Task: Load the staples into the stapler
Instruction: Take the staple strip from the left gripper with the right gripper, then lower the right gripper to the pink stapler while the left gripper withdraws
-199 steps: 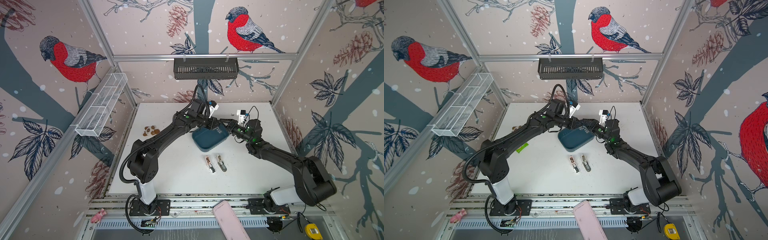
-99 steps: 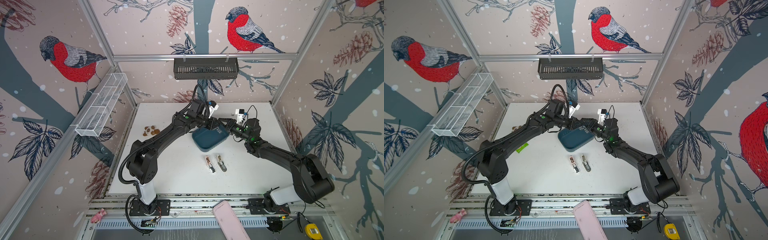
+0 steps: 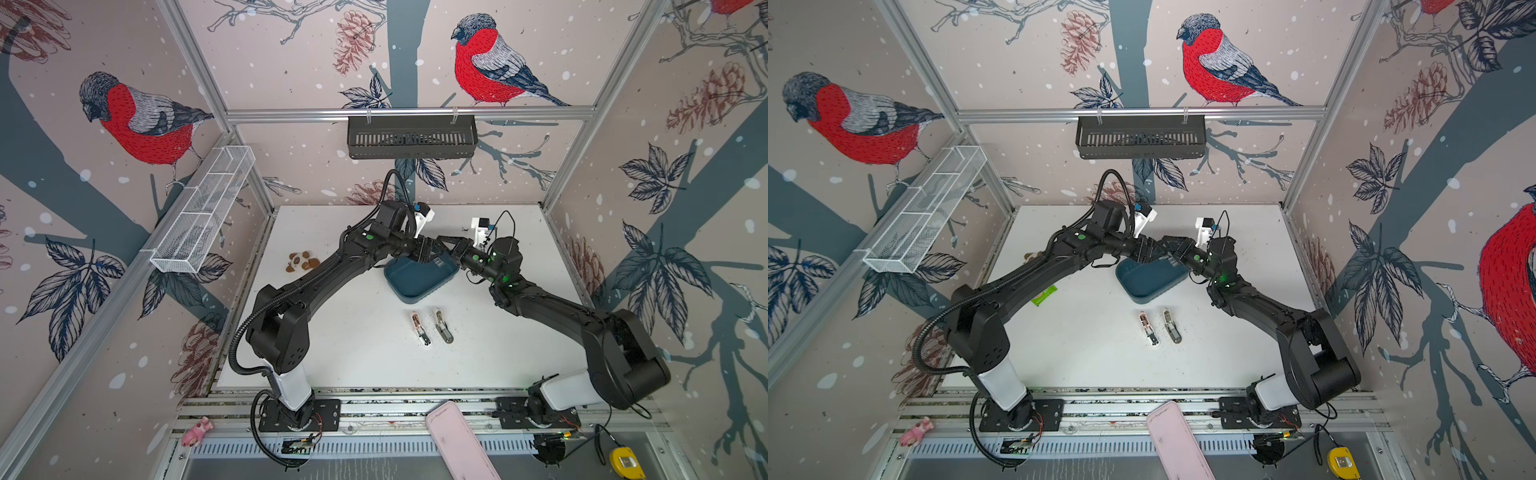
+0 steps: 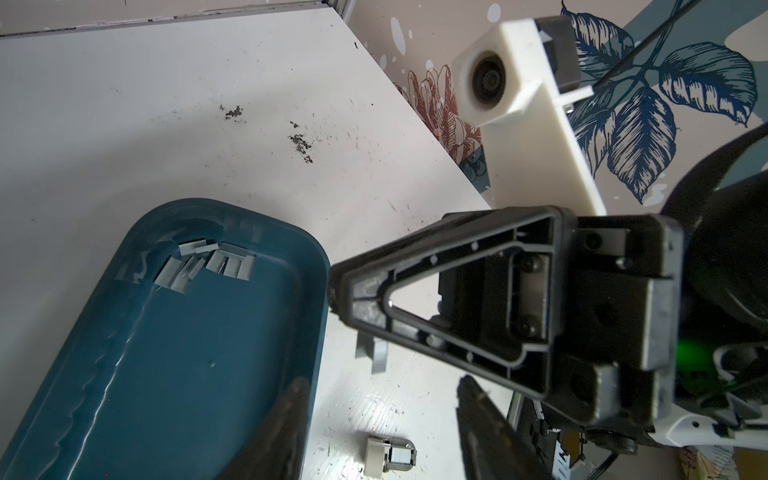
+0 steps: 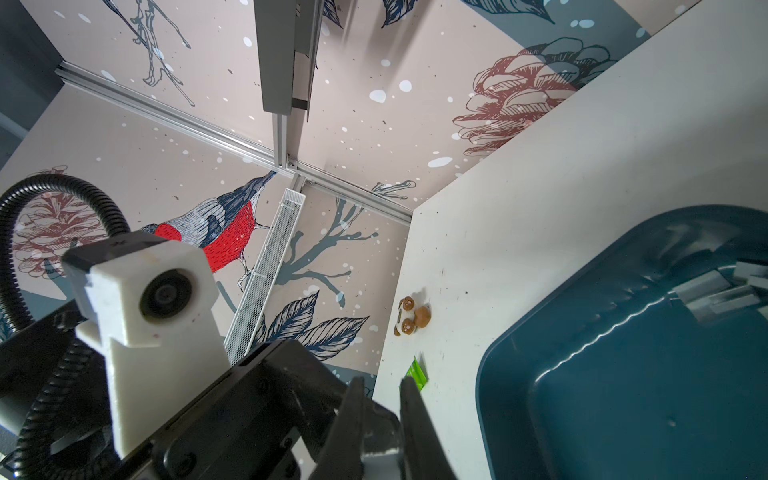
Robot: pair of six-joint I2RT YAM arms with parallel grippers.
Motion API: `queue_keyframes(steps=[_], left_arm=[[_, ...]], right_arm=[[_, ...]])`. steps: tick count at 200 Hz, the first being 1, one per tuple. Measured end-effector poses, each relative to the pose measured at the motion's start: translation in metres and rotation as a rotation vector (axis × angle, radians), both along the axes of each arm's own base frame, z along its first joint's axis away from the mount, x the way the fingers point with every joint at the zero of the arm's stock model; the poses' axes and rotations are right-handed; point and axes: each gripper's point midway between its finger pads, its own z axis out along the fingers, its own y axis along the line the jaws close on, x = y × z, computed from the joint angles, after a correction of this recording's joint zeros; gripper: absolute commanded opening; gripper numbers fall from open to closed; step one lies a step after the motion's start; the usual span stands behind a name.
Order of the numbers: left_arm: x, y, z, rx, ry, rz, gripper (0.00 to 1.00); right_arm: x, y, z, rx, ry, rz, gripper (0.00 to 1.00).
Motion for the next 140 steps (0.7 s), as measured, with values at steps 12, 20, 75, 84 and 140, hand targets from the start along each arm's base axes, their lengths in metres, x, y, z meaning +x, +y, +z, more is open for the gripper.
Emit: queue_keyframes(steps=[12,20,75,84,140], left_arm=[[-0.006,0.007,0.003,-0.001,-0.006,0.008,0.90],[-0.010,0.013,0.005,-0.003,-0.010,0.014,0.95],[-0.067,0.063,0.018,-0.028,-0.064,0.058,0.99],[-0.079,0.074,0.016,-0.027,-0.073,0.074,0.98],[-0.130,0.124,-0.024,-0.057,-0.082,0.178,0.98]], right_arm=[[-0.002,-0.001,-0.002,-0.010,0.000,0.001,0.15],[-0.005,-0.001,-0.004,-0.017,0.004,0.000,0.15],[-0.051,0.021,-0.006,-0.198,-0.062,0.042,0.16],[-0.062,0.026,-0.008,-0.244,-0.080,0.051,0.16],[-0.135,0.042,-0.065,-0.608,-0.174,0.135,0.16]])
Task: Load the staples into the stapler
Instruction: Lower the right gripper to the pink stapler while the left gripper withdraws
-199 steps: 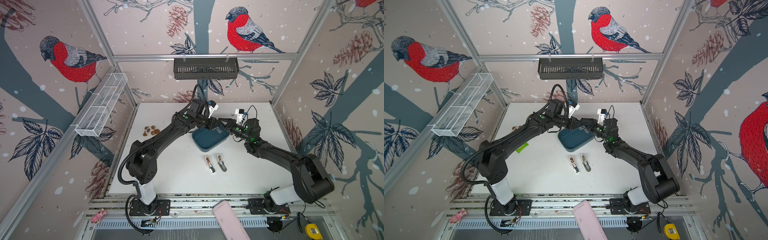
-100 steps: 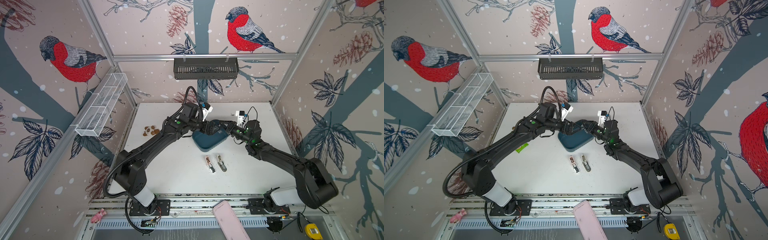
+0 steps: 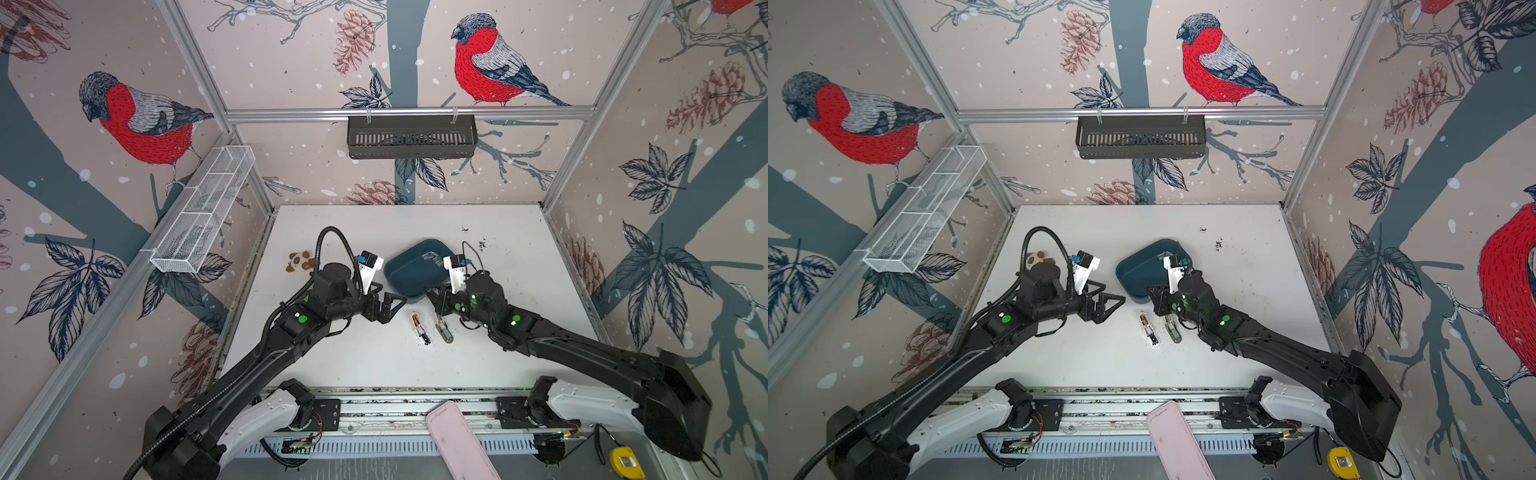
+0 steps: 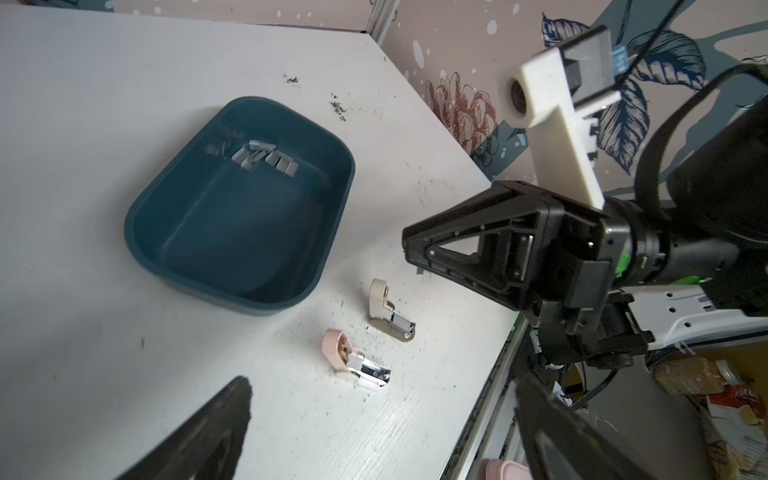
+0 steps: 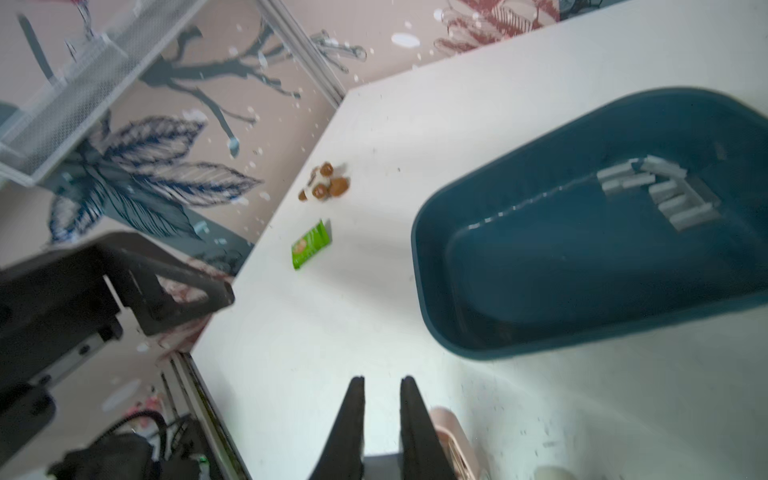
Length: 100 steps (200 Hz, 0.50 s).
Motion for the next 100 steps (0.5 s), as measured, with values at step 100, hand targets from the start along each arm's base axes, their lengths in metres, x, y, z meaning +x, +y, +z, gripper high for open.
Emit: queue_keyframes(steps=[100], left_arm=[[-0.007,0.006,-0.023,-0.034,0.055,0.040,0.99]], right_arm=[[-0.041,-0.001,-0.080,-0.357,-0.081,0.055,0.16]])
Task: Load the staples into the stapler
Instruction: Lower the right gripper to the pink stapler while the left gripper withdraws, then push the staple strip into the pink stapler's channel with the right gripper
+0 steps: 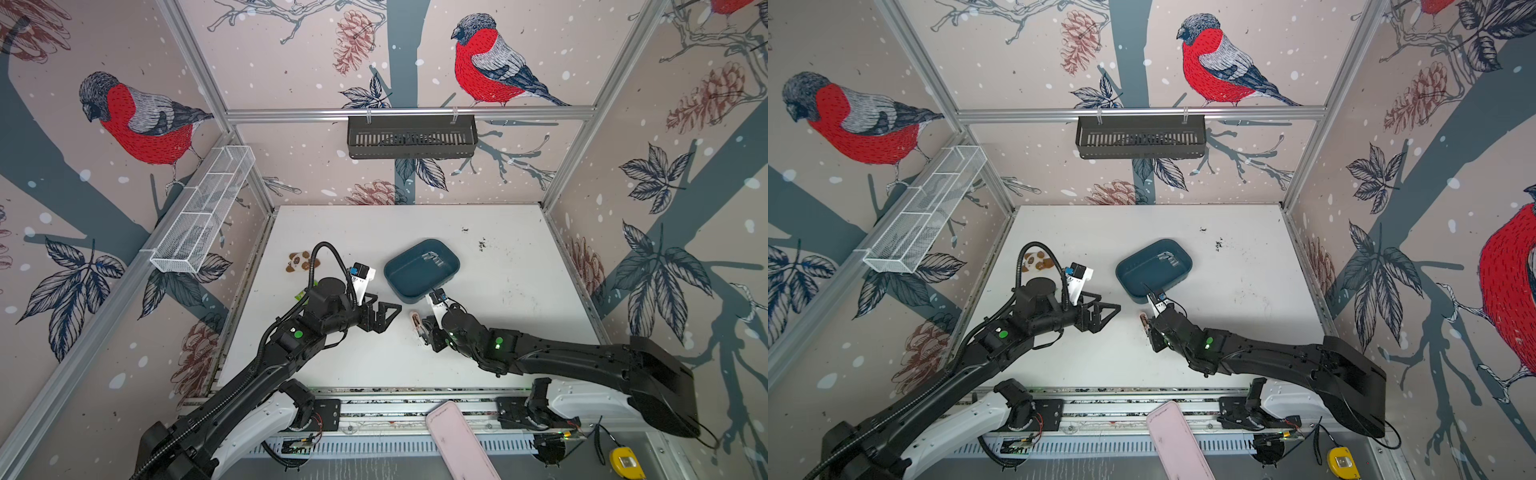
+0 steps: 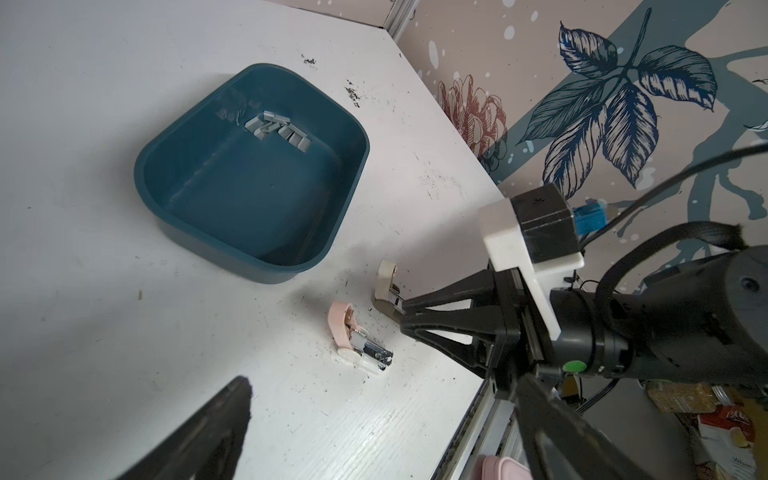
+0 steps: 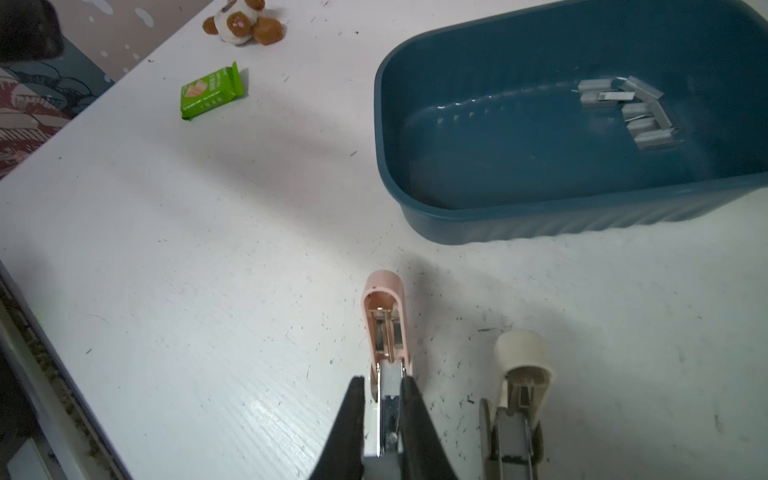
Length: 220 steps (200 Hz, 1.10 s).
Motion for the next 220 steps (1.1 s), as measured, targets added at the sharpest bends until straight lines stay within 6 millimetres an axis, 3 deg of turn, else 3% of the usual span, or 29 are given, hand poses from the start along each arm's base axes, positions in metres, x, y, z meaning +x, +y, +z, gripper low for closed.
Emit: queue_keyframes(steps=[67,109,220], left_arm=[[0.000,-0.007,-0.017,-0.015,0.022,-0.023,0.99],[-0.001,-0.010,-0.017,-0.042,0.010,-0.033,0.98],[-0.002,-0.011,-0.015,-0.050,-0.003,-0.037,0.98]], right_arm=[[-0.002,0.002,-0.032,-0.088,0.011,-0.004,0.15],[-0.003,0.004,-0.046,-0.119,0.022,0.000,0.15],[-0.003,0.005,-0.061,-0.157,0.026,-0.013,0.15]])
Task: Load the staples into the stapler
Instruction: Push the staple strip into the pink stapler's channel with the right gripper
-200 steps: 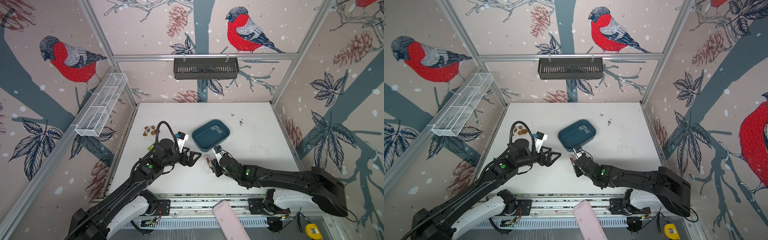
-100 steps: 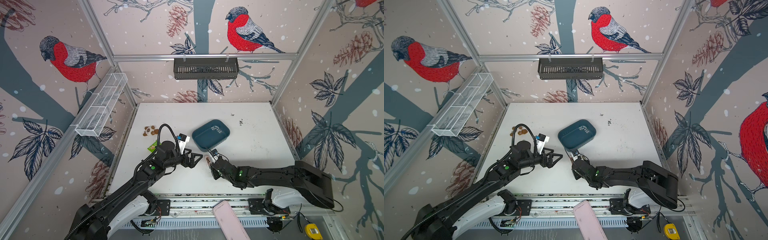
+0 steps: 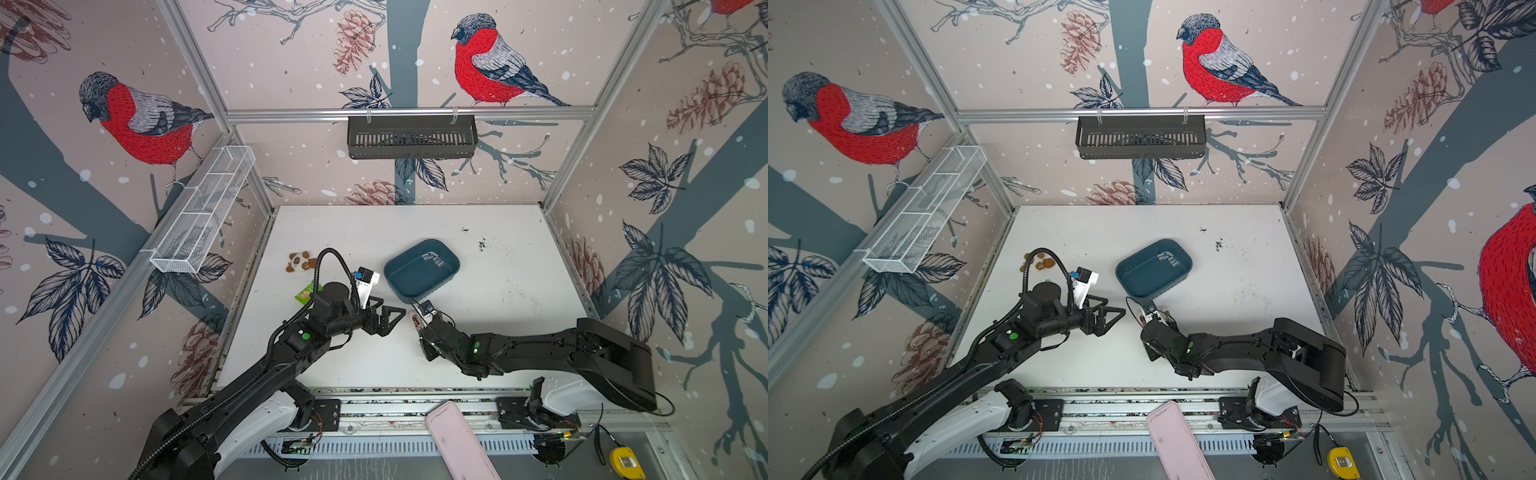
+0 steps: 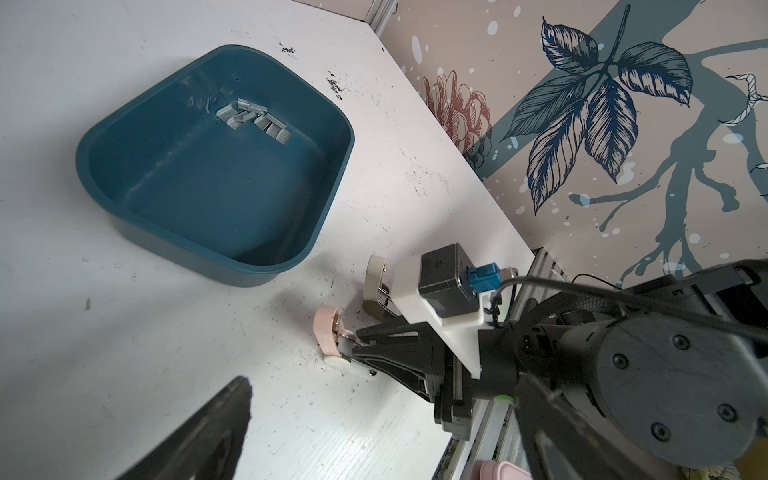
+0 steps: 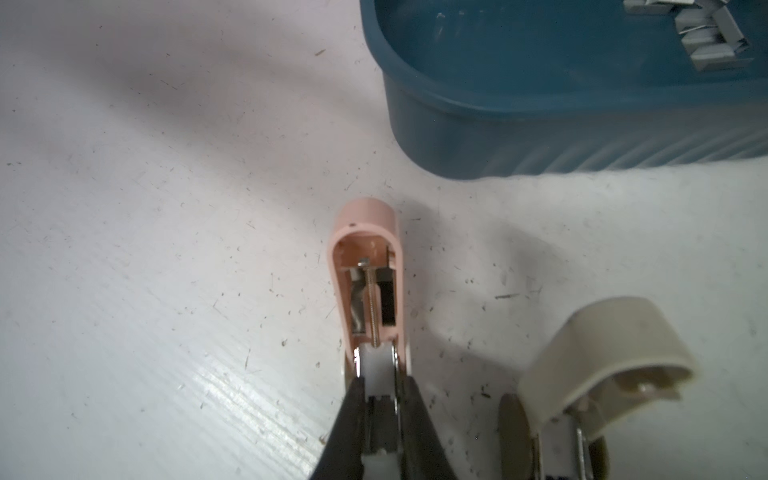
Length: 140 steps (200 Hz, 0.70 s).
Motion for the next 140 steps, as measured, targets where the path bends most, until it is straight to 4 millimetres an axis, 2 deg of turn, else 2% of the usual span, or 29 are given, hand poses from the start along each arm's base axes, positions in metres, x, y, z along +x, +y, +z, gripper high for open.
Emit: queue_keyframes(steps=[140], left_arm=[[-0.0029,-0.0025,0.0000,0.003,-0.006,-0.015,0.99]], right_arm=[[0.0023,-0.0021,-0.0028,-0.017,-0.009,-0.013,0.15]])
